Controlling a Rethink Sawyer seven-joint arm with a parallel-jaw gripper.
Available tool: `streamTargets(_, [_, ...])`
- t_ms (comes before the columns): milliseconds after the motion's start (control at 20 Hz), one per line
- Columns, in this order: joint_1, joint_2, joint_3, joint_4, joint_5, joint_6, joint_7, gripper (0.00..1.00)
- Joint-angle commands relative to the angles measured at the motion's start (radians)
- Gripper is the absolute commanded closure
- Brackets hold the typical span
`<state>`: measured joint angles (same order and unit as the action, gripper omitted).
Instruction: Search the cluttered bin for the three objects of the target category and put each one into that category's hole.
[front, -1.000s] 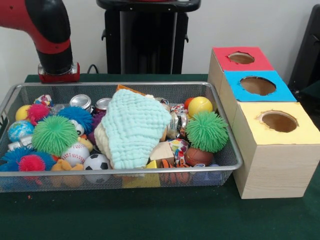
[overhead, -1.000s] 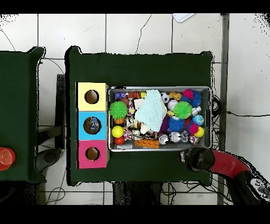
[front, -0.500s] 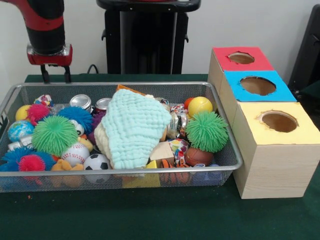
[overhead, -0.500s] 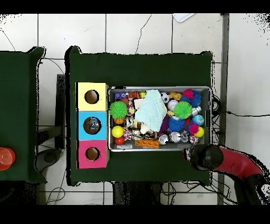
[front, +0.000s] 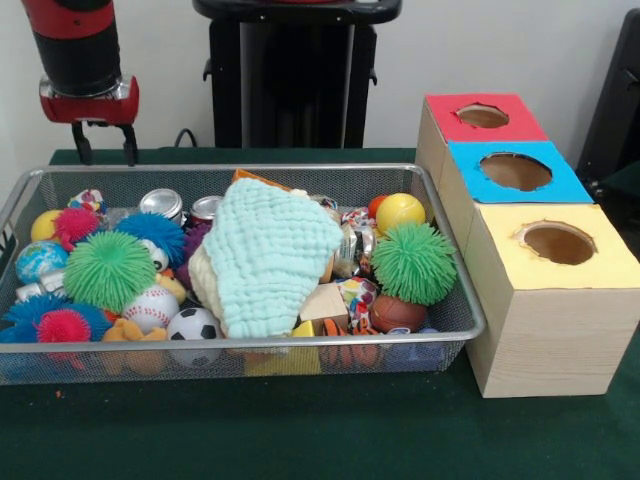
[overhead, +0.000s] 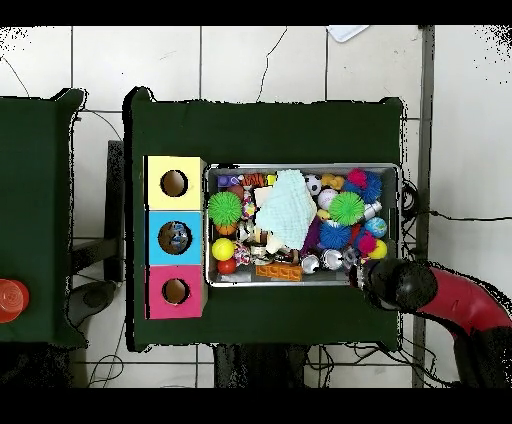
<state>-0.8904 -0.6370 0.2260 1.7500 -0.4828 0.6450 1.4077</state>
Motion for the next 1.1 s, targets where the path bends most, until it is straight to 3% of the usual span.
streamTargets(50, [-0.036, 0.048, 0.177, 0.007, 0.033, -0.101, -0.043, 0.00])
streamTargets(300, [-0.020, 0.117, 0.139, -0.032, -0.032, -0.128, -0.017, 0.00])
streamTargets(500, [0.057, 0.198, -0.002, -0.106, -0.123, -0.081, 0.028, 0.00])
streamTargets(850, [0.058, 0.289, -0.083, -0.111, -0.205, -0.181, 0.068, 0.00])
streamTargets(1100, [0.100, 0.356, -0.156, -0.151, -0.280, -0.322, 0.116, 0.00])
